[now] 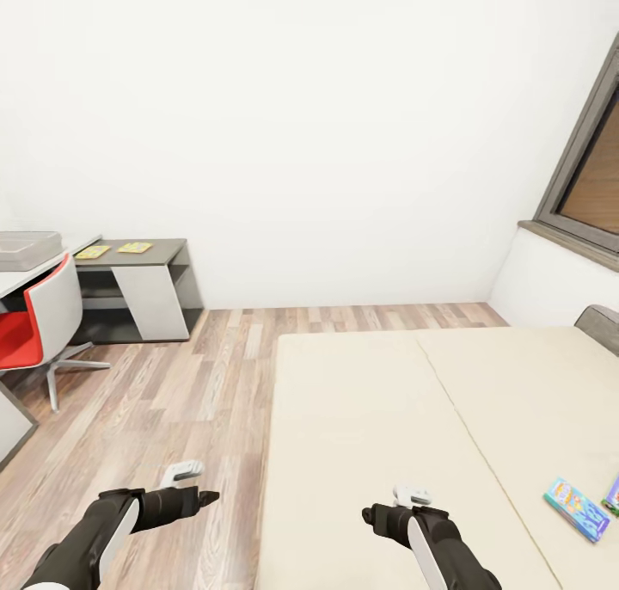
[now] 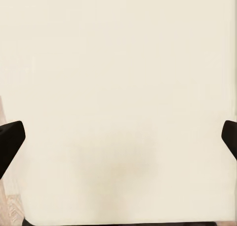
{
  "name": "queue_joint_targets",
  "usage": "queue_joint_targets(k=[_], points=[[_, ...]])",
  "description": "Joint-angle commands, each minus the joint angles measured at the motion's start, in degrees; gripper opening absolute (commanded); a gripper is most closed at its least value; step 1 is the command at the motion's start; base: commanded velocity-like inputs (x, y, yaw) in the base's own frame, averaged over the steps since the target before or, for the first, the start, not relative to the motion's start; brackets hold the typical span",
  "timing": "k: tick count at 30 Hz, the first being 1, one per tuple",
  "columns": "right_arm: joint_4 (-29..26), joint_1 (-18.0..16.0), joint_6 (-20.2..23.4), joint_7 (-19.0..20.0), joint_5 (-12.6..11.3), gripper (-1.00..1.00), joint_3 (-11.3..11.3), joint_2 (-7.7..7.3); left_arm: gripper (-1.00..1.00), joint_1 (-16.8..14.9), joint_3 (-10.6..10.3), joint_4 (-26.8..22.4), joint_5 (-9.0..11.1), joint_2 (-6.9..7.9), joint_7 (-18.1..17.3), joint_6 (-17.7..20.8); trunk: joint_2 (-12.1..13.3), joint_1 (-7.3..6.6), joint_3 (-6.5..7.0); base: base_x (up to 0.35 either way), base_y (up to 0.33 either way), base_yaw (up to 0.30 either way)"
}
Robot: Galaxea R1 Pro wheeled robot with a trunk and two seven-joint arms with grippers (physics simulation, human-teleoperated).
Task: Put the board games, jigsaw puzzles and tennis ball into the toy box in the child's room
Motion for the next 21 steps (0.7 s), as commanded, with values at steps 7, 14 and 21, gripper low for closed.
queue_joint_targets(k=[7,14,21], points=[[-0.1,0.0,0.3,-0.1,-0.5,1.0,-0.2,0.05,1.0,0.0,0.1,0.0,0.5,0.01,0.0,0.5,-0.1,0.03,-0.12,0.0,-0.028,0.0],[-0.1,0.0,0.3,-0.1,-0.5,1.0,-0.2,0.05,1.0,0.0,0.1,0.0,0.5,0.01,0.0,0.5,-0.1,0.03,-0.12,0.0,-0.006,0.0],[-0.1,0.0,0.3,-0.1,-0.5,1.0,-0.2,0.05,1.0,0.0,0.1,0.0,0.5,0.01,0.0,0.5,-0.1,0.03,-0.12,0.0,-0.001,0.0]])
